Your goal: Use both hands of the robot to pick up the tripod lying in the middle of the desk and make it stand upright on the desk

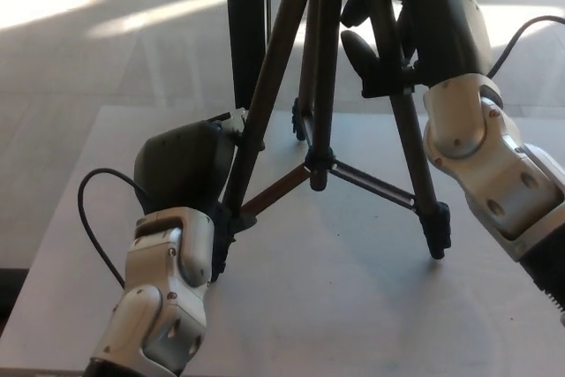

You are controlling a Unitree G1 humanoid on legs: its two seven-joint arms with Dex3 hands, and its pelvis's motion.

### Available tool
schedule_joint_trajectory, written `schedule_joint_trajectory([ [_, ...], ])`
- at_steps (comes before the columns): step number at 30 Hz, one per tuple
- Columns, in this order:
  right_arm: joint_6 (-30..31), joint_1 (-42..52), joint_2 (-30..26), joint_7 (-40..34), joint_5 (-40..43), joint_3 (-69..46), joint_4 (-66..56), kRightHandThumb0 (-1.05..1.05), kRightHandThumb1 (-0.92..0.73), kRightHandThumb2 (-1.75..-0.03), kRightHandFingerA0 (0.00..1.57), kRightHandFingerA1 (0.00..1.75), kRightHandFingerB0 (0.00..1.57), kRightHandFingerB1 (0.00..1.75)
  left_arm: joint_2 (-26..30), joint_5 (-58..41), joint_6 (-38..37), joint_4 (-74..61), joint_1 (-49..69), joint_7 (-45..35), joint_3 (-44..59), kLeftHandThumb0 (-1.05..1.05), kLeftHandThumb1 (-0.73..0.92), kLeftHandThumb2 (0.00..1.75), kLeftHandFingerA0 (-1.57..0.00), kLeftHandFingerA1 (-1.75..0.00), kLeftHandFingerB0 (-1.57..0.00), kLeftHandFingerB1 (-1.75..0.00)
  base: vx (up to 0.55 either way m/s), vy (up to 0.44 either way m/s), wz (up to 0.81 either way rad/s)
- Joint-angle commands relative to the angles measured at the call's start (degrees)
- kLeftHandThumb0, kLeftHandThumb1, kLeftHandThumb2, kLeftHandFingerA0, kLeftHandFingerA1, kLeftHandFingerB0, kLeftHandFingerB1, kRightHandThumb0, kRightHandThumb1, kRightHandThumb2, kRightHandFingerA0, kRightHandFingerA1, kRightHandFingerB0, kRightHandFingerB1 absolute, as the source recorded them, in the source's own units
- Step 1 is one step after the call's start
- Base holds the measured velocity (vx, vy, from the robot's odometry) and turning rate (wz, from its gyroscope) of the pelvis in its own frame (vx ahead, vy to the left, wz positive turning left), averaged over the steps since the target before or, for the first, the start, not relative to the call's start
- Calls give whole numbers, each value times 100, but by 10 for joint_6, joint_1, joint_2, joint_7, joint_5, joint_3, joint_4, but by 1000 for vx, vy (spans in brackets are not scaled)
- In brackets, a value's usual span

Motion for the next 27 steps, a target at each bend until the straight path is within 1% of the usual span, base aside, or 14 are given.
schedule_joint_trajectory([
  [1,-111,32,-21,35,-125,36,-24,-23,-44,-132,97,175,83,156,5,-15,39,6,31,-25,-18,-14,66,70,-79,-175,-67,-145,0,0,0],
  [3,-114,35,-22,35,-127,34,-23,-23,-44,-132,97,175,83,156,5,-15,41,8,30,-26,-20,-14,66,70,-79,-175,-67,-145,0,0,0],
  [4,-97,45,-25,44,-126,36,-27,-21,-45,-131,96,175,83,155,7,-17,40,10,33,-24,-19,-18,49,93,-114,-136,-96,-124,0,0,0],
  [5,-104,54,-24,38,-127,34,-18,-16,-41,-134,96,175,84,153,12,-16,43,2,37,-32,-20,-13,57,73,-84,-175,-66,-162,0,0,0],
  [8,-101,59,-25,50,-127,28,-16,-16,-40,-135,96,175,84,152,15,-22,39,-1,38,-30,-21,-14,55,69,-83,-175,-66,-161,0,0,0],
  [9,-99,71,-27,45,-125,23,-6,-21,-44,-121,127,145,99,123,23,-20,30,0,43,-23,-23,-16,58,73,-84,-175,-68,-152,0,0,0],
  [12,-74,86,-22,59,-117,8,-8,-23,-44,-119,125,144,98,124,27,-24,30,-8,48,-23,-25,-19,60,66,-83,-175,-73,-139,0,0,0],
  [13,-51,97,-25,82,-102,-2,-21,-13,-44,-120,90,175,78,147,31,-20,34,-8,48,-25,-28,-23,59,64,-84,-155,-79,-111,0,0,0],
  [17,-10,111,-21,106,-96,-17,-42,-12,-48,-115,90,168,83,121,30,-30,45,-11,45,-39,-25,-25,61,63,-88,-153,-82,-92,0,0,0],
  [18,-9,112,-20,107,-101,-18,-41,-15,-43,-115,108,161,92,120,32,-30,46,-12,44,-43,-26,-25,60,63,-87,-155,-82,-92,0,0,0],
  [23,54,103,-19,136,-125,-8,-44,-24,-46,-121,91,175,82,142,34,-30,50,-16,40,-53,-29,-22,64,68,-81,-171,-69,-144,0,0,0],
  [24,60,104,-17,137,-127,-9,-47,-30,-48,-116,118,135,95,116,35,-30,48,-17,41,-51,-30,-21,62,68,-82,-169,-71,-146,0,0,0],
  [25,77,99,-10,136,-127,-10,-45,-13,-53,-113,96,171,80,142,36,-31,47,-16,41,-52,-30,-23,68,67,-84,-162,-70,-126,0,0,0],
  [27,92,88,-1,134,-127,-15,-35,-28,-50,-112,117,135,96,119,38,-28,54,-16,36,-60,-32,-23,62,69,-84,-146,-79,-94,0,0,0],
])
